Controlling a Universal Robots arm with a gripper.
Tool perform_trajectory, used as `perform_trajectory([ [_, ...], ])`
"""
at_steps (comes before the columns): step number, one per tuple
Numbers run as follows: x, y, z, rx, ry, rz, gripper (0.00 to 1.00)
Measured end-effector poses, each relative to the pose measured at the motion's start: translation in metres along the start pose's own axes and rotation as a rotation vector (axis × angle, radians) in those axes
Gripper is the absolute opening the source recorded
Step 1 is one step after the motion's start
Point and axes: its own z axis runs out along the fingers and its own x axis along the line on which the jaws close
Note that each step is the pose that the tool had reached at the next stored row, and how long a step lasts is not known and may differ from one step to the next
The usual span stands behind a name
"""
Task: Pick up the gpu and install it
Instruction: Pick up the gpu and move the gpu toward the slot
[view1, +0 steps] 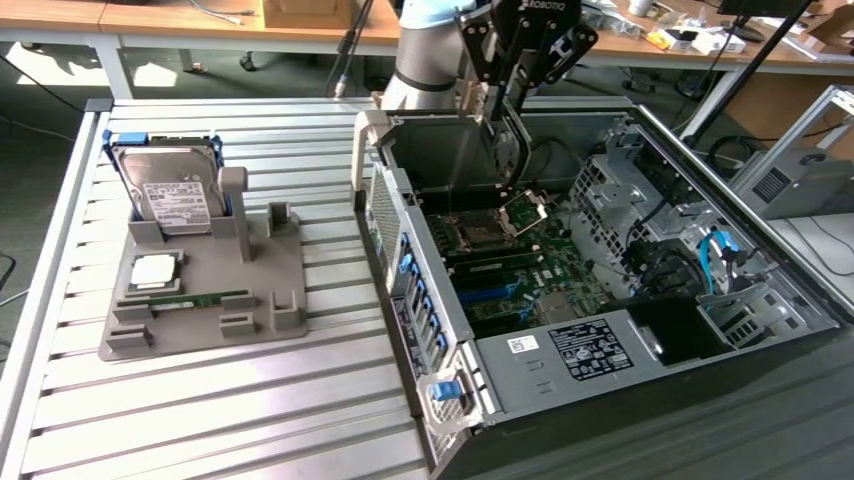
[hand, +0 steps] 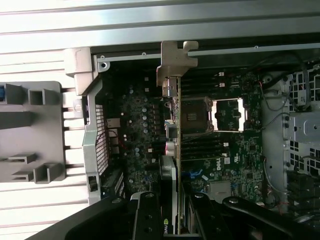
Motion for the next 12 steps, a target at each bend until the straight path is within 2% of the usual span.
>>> perform_trajectory([
  [12, -0.0087, 0.0007, 0.0004, 0.0010, -0.0001, 0.000, 0.27],
])
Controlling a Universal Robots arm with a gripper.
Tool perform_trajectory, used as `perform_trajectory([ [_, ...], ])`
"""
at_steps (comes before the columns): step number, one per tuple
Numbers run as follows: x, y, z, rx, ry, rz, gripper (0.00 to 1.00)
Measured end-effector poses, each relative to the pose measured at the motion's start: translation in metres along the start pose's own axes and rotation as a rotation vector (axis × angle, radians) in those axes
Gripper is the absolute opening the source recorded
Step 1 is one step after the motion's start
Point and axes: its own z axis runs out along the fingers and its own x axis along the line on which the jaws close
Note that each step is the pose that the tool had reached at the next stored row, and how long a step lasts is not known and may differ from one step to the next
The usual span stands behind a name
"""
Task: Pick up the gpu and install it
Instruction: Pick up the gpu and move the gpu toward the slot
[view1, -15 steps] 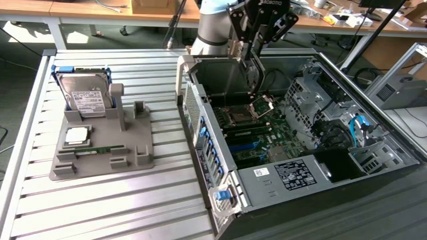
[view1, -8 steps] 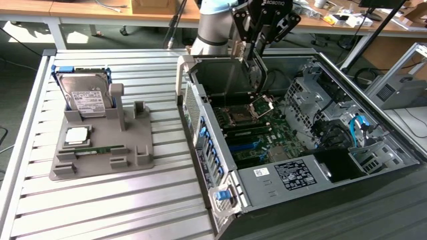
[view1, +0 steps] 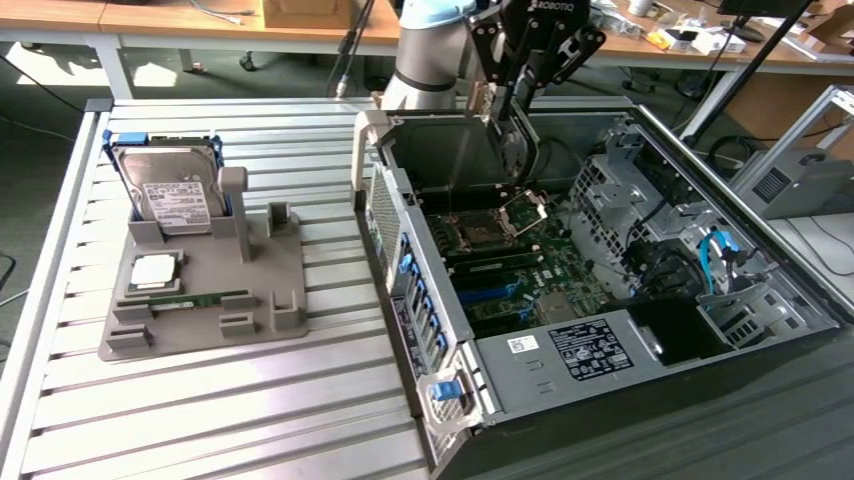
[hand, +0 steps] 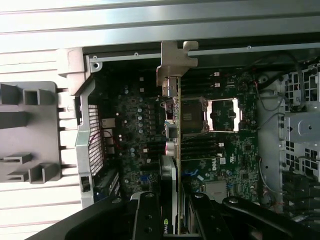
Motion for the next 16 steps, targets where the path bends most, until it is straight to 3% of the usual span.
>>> perform_trajectory([
  [16, -0.0104, 0.0008, 0.0014, 0.0012, -0.0001, 0.000, 0.27],
])
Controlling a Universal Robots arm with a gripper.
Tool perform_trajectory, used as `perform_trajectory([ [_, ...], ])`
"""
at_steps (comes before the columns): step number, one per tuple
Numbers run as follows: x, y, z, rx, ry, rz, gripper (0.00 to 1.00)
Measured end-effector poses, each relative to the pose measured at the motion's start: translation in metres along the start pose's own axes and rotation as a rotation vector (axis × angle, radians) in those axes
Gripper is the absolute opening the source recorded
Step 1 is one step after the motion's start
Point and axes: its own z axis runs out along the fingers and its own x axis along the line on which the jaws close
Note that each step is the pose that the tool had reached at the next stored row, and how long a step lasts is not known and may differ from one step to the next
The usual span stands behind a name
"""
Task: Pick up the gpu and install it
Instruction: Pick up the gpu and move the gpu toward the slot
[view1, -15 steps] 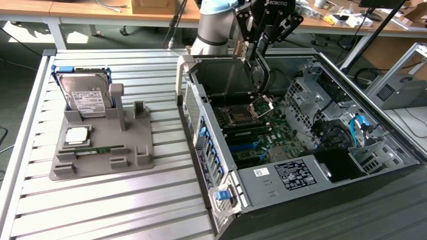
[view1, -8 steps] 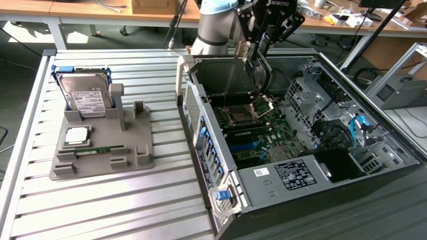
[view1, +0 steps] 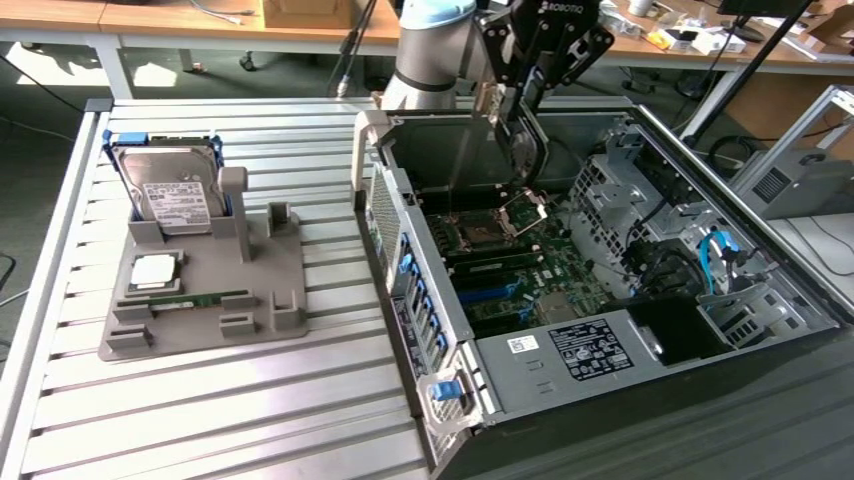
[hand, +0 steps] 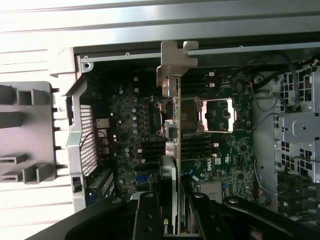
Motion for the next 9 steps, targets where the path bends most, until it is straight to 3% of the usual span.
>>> perform_trajectory([
  [9, -0.0021, 0.0002, 0.0023, 0.0001, 0.0000, 0.000, 0.27],
])
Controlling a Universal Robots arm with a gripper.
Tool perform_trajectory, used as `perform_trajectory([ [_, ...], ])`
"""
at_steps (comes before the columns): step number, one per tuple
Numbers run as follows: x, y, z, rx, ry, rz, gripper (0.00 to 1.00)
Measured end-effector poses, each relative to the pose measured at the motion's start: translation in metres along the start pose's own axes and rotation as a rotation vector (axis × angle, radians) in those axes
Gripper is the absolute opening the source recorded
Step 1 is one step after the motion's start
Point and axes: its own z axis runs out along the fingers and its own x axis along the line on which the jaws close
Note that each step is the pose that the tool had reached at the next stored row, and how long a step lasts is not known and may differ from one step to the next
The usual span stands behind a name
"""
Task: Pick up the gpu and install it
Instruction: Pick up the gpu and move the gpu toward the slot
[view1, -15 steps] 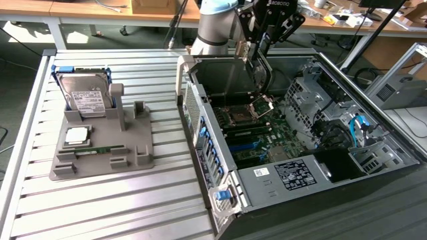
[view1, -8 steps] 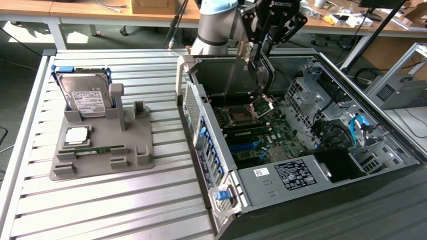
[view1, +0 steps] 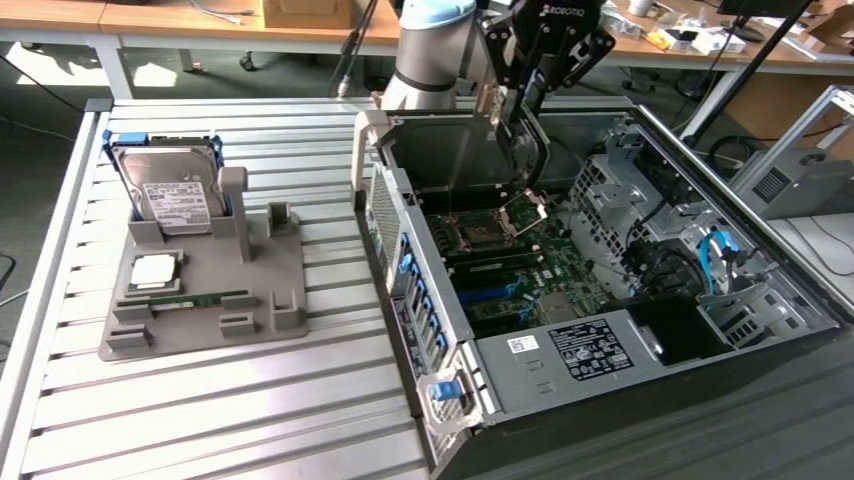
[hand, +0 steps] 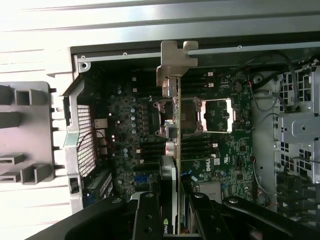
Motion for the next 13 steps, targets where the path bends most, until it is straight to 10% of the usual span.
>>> perform_trajectory([
  [13, -0.0057, 0.0005, 0.0050, 0.0034, -0.0003, 0.000, 0.27],
])
